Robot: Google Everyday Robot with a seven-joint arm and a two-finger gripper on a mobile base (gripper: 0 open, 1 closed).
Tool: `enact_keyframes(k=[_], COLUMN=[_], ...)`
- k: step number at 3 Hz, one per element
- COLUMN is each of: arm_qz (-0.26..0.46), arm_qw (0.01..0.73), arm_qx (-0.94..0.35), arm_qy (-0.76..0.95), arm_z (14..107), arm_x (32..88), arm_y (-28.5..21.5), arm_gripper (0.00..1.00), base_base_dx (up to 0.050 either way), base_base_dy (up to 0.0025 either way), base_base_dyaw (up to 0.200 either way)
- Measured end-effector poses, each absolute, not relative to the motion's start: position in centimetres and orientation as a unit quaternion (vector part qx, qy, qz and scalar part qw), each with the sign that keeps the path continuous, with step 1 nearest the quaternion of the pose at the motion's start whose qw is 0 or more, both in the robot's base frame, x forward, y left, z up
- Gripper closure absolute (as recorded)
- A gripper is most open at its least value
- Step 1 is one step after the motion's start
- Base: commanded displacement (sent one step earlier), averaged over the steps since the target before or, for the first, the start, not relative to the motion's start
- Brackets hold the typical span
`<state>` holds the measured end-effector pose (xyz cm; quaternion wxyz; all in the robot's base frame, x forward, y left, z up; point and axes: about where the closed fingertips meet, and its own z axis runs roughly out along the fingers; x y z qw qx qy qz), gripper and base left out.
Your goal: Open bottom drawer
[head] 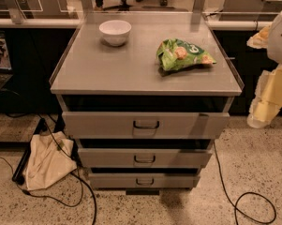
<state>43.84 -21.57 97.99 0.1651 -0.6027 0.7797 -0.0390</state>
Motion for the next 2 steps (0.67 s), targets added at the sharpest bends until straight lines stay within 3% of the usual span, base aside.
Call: enact_keyframes(k=[1,2], arm_qz=[-0.039,-0.037], arm_qw=[0.165,0.169], arm_qx=[-0.603,-0.6], arm_qy=[0.78,0.781], arm_z=[97.99,97.83], arm_x=[43.84,43.85], arm_y=[-21.57,-21.51], arm_gripper=[0.0,0.0], base_base_dx=[-0.05,0.0], base_base_dy=[0.00001,0.0], base_base_dyaw=[0.0,0.0])
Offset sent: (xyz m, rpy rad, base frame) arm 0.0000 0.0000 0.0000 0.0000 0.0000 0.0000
